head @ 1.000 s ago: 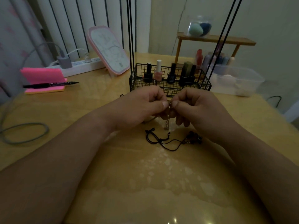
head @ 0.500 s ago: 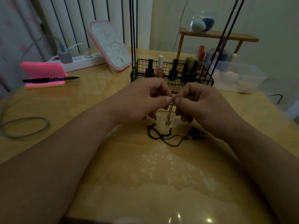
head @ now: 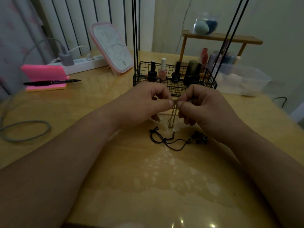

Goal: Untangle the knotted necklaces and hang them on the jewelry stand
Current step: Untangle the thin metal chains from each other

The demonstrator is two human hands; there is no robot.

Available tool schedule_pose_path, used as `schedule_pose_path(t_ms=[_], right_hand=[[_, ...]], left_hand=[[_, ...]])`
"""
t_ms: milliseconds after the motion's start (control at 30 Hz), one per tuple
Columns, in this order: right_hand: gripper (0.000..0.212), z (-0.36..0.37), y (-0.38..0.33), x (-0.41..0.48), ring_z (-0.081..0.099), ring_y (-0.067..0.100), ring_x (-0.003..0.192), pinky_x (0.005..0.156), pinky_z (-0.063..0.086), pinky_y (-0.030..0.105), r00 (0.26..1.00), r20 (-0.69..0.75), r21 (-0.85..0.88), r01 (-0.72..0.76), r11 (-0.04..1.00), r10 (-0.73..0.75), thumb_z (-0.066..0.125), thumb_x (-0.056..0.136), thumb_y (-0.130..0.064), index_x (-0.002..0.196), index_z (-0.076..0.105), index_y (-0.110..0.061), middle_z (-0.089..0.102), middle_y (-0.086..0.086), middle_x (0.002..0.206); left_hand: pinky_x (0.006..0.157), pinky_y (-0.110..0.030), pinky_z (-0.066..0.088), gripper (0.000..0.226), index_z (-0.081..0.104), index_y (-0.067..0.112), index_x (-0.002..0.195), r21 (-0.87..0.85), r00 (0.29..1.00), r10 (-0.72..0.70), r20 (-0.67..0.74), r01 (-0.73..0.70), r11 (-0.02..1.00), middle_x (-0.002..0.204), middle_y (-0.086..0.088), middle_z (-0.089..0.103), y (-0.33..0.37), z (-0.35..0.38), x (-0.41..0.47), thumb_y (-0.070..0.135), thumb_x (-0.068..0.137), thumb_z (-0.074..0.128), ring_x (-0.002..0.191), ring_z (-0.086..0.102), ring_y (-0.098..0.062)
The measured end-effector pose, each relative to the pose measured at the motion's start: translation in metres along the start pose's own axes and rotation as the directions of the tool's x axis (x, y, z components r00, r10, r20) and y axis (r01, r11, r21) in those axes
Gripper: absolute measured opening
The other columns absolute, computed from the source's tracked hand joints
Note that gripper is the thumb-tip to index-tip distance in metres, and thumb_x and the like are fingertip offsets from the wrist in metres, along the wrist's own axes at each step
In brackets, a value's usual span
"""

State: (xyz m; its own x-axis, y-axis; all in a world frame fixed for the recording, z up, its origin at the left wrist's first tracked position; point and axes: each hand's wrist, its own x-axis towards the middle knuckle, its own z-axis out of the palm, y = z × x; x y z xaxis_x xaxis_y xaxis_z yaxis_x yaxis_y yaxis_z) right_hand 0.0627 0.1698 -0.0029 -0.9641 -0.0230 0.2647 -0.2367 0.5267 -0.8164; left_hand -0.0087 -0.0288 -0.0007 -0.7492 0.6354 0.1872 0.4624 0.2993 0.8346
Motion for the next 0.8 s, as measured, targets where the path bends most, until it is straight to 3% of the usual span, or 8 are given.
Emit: schedule_pose_path(t_ms=[100, 233, 433, 667, 733, 800], right_hand=[[0.006, 0.0015, 0.0008, 0.0002, 0.066, 0.011, 0.062, 0.058, 0.056, 0.028, 1.0, 0.002, -0.029, 0.025, 0.999, -0.025, 0.069, 0.095, -0.018, 0.091, 0.065, -0.019, 0.073, -0.002, 0.074], [0.007, 0.0016, 0.0013, 0.0001, 0.067, 0.01, 0.063, 0.058, 0.056, 0.025, 0.999, 0.002, -0.032, 0.044, 0.999, -0.044, 0.07, 0.095, -0.017, 0.091, 0.065, -0.019, 0.073, -0.002, 0.075], [0.007, 0.0035, 0.0023, -0.0007, 0.067, 0.008, 0.064, 0.058, 0.052, 0.019, 0.997, 0.011, -0.081, 0.078, 0.994, -0.077, 0.072, 0.094, -0.017, 0.092, 0.065, -0.019, 0.072, -0.001, 0.078], [0.005, 0.0044, 0.0028, -0.0017, 0.07, 0.01, 0.069, 0.06, 0.055, 0.022, 0.998, 0.049, -0.129, 0.056, 0.99, -0.05, 0.067, 0.099, -0.025, 0.097, 0.067, -0.021, 0.074, -0.003, 0.081], [0.007, 0.004, 0.002, -0.0018, 0.07, 0.008, 0.069, 0.059, 0.053, 0.018, 0.998, 0.049, -0.138, 0.051, 0.989, -0.044, 0.065, 0.1, -0.026, 0.097, 0.067, -0.021, 0.075, -0.005, 0.081], [0.008, 0.0034, 0.0013, -0.0019, 0.07, 0.007, 0.07, 0.06, 0.053, 0.017, 0.997, 0.051, -0.152, 0.057, 0.987, -0.049, 0.064, 0.101, -0.026, 0.096, 0.068, -0.021, 0.075, -0.007, 0.081]], left_hand=[[0.073, -0.033, 0.064, 0.01, 0.072, 0.022, 0.092, -0.019, 1.0, -0.02, -0.002, 0.02, 1.0, 0.074, 0.019, 0.06, -0.0012, -0.0011, 0.0007, 0.024, 0.1, 0.066, 0.073, 0.06, -0.001], [0.073, -0.033, 0.064, 0.011, 0.072, 0.02, 0.092, -0.049, 0.999, -0.033, 0.005, 0.033, 0.998, 0.075, 0.003, 0.056, 0.0001, -0.0018, 0.0003, 0.023, 0.1, 0.065, 0.07, 0.057, -0.009], [0.074, -0.035, 0.064, 0.008, 0.07, 0.018, 0.091, -0.063, 0.999, -0.033, 0.017, 0.034, 0.997, 0.062, 0.019, 0.058, -0.0013, -0.0025, 0.0006, 0.017, 0.099, 0.068, 0.064, 0.057, 0.0], [0.061, -0.017, 0.051, 0.008, 0.07, 0.015, 0.094, 0.001, 0.999, -0.034, 0.01, 0.034, 0.999, 0.078, 0.006, 0.062, 0.0017, 0.0006, -0.0003, 0.019, 0.099, 0.067, 0.066, 0.06, -0.001], [0.061, -0.03, 0.055, 0.009, 0.071, 0.018, 0.093, 0.036, 0.999, -0.037, 0.008, 0.037, 0.999, 0.077, 0.007, 0.062, 0.0011, 0.0001, -0.0002, 0.023, 0.099, 0.067, 0.069, 0.06, -0.006], [0.074, -0.051, 0.059, 0.01, 0.072, 0.023, 0.091, 0.061, 0.999, -0.048, 0.007, 0.047, 0.997, 0.074, 0.011, 0.062, 0.0005, -0.001, -0.0003, 0.028, 0.098, 0.067, 0.071, 0.06, -0.013]])
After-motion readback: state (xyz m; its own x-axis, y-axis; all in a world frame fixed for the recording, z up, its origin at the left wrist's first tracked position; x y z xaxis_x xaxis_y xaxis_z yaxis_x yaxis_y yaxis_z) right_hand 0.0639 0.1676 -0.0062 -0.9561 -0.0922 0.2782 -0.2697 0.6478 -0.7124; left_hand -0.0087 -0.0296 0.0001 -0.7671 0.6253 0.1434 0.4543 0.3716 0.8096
